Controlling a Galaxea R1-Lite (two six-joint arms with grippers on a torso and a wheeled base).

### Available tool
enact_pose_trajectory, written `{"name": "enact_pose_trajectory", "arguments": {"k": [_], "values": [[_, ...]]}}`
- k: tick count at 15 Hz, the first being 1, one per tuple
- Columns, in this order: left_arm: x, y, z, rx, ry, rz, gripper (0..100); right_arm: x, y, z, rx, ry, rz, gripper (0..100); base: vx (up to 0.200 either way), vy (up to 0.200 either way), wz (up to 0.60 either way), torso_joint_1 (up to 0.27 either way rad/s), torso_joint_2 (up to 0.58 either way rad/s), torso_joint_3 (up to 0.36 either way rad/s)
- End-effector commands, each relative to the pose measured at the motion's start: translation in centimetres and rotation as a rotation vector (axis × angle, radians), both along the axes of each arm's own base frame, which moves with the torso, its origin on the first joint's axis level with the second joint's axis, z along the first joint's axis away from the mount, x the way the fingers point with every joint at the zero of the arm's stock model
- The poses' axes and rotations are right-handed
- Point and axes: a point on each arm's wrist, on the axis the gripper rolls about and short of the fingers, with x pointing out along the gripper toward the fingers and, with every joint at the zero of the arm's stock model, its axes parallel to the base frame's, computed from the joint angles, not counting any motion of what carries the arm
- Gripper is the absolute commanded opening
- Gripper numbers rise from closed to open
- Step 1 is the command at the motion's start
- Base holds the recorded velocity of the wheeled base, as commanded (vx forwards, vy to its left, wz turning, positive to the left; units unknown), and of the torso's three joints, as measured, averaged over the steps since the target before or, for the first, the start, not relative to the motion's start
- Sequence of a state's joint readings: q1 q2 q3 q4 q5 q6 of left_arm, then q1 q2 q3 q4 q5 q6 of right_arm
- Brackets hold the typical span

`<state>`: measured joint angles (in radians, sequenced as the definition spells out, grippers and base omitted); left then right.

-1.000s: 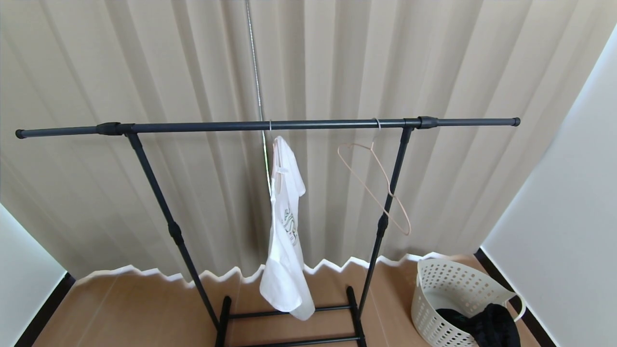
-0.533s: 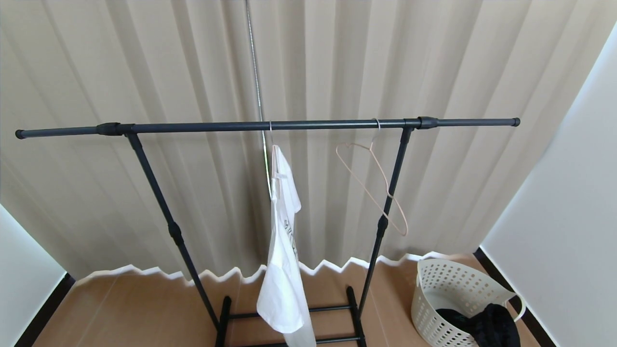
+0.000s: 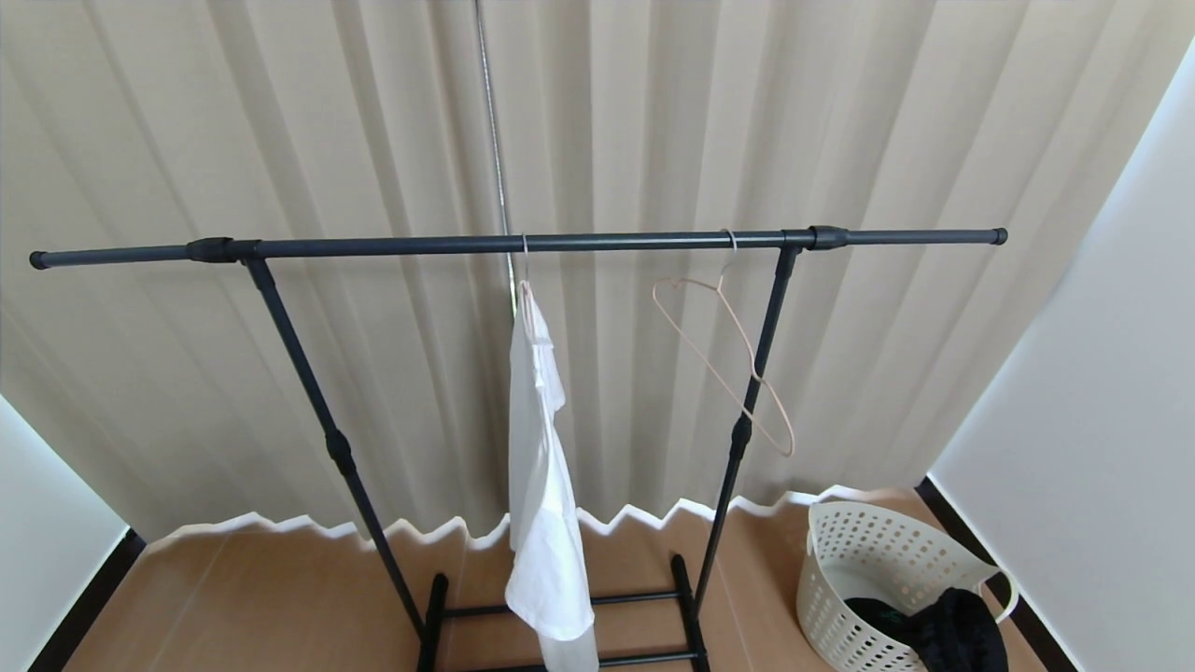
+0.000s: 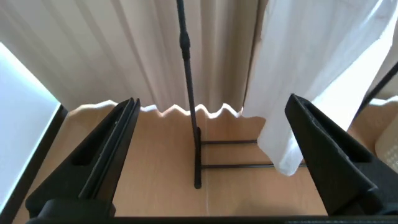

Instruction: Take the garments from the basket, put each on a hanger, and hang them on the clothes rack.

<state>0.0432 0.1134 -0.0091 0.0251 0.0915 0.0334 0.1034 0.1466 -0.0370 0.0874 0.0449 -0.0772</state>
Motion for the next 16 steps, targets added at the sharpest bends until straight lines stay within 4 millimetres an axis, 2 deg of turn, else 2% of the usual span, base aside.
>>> {"name": "enact_pose_trajectory", "arguments": {"k": [1,4,12,14,16], "values": [[-0.18,-0.12,-0.15,-0.014,-0.032,0.010,100,-0.68,0.11,-0.17,0.008,-0.089,-0.067,100,0.000,0.000,0.00,0.000,0.00,0.000],[-0.54,-0.13,-0.15,-0.028,-0.080,-0.169,100,-1.06,0.16,-0.32,0.012,-0.144,-0.093,100,0.000,0.000,0.00,0.000,0.00,0.000],[-0.78,-0.03,-0.23,-0.012,-0.129,-0.085,100,-1.07,0.29,-0.32,0.075,-0.136,-0.046,100,0.000,0.000,0.00,-0.005,0.01,0.004],[-0.78,-0.01,-0.20,-0.016,-0.133,-0.077,100,-1.07,0.29,-0.30,0.074,-0.138,-0.045,100,0.000,0.000,0.00,-0.132,0.31,0.156],[-0.81,0.19,-0.17,-0.017,-0.137,0.016,100,-1.07,0.29,-0.32,0.072,-0.137,-0.047,100,0.000,0.000,0.00,-0.139,0.33,0.183]]}}
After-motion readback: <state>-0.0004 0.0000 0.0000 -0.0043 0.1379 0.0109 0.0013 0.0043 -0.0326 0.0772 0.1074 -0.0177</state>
